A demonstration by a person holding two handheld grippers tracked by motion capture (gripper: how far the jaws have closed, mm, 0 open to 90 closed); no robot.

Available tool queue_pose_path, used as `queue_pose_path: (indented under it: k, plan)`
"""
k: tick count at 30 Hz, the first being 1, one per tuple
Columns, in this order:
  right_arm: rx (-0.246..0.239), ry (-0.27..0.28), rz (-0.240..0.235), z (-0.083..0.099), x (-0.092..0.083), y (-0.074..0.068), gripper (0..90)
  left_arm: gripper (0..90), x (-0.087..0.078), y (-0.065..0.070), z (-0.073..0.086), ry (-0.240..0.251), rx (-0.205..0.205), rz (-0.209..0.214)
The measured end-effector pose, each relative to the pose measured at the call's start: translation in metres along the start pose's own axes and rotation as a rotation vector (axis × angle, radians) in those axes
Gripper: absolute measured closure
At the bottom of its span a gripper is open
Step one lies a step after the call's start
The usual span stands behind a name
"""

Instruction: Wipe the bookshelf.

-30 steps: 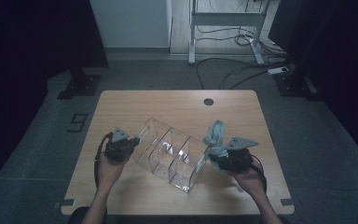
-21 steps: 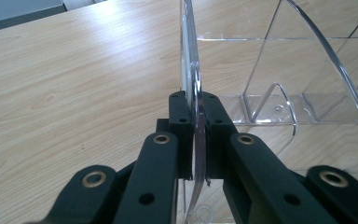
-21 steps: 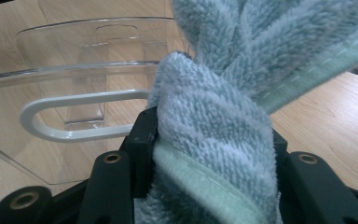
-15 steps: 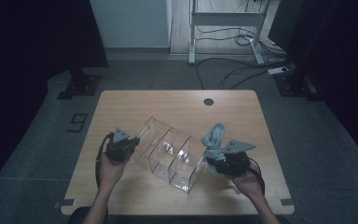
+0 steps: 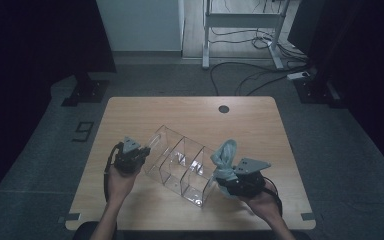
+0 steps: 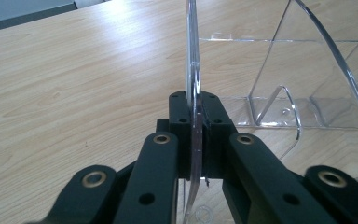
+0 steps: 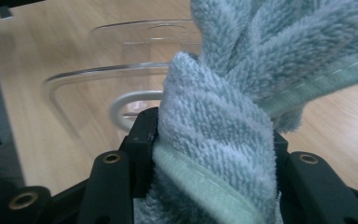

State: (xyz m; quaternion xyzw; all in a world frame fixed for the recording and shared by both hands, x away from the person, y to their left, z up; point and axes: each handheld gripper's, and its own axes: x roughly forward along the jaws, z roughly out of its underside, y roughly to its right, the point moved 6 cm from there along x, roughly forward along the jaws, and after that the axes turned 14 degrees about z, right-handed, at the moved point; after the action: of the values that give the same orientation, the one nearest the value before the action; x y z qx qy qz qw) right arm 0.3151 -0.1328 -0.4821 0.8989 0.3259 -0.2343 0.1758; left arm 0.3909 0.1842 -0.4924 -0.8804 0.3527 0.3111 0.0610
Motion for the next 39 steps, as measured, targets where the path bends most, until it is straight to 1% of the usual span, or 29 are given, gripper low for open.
queue_pose_path:
  k: [8,12,22,24,27,29,33,35,39]
  plan:
    - [-0.024,-0.002,-0.036,0.000,-0.006,-0.017,51.9,85.6,0.000,0.001,0.000,-0.002,-0.004,-0.006]
    - [-0.044,-0.004,-0.057,-0.001,-0.009,-0.028,51.9,85.6,0.001,0.001,0.000,-0.001,-0.004,-0.011]
    - [-0.094,-0.018,-0.087,-0.004,-0.014,-0.049,51.6,85.5,0.001,0.001,0.000,-0.006,-0.007,-0.015]
    - [-0.108,-0.021,-0.103,-0.005,-0.015,-0.054,51.6,85.5,0.001,0.000,0.000,-0.006,-0.007,-0.016]
    - [-0.130,-0.028,-0.113,-0.005,-0.016,-0.061,51.7,85.4,0.001,0.000,0.000,-0.006,-0.009,-0.017]
    - [-0.141,-0.031,-0.113,-0.005,-0.015,-0.062,51.7,85.4,0.000,0.000,0.001,-0.008,-0.009,-0.015]
    - [-0.125,-0.032,-0.140,-0.002,-0.013,-0.060,51.8,85.5,0.000,-0.001,0.001,-0.006,-0.008,-0.006]
    - [-0.135,-0.040,-0.146,0.000,-0.011,-0.060,51.9,85.6,0.000,-0.002,0.001,-0.002,-0.013,0.003]
    - [-0.138,-0.049,-0.155,0.002,-0.009,-0.060,52.0,85.7,0.000,-0.002,0.001,-0.001,-0.014,0.006]
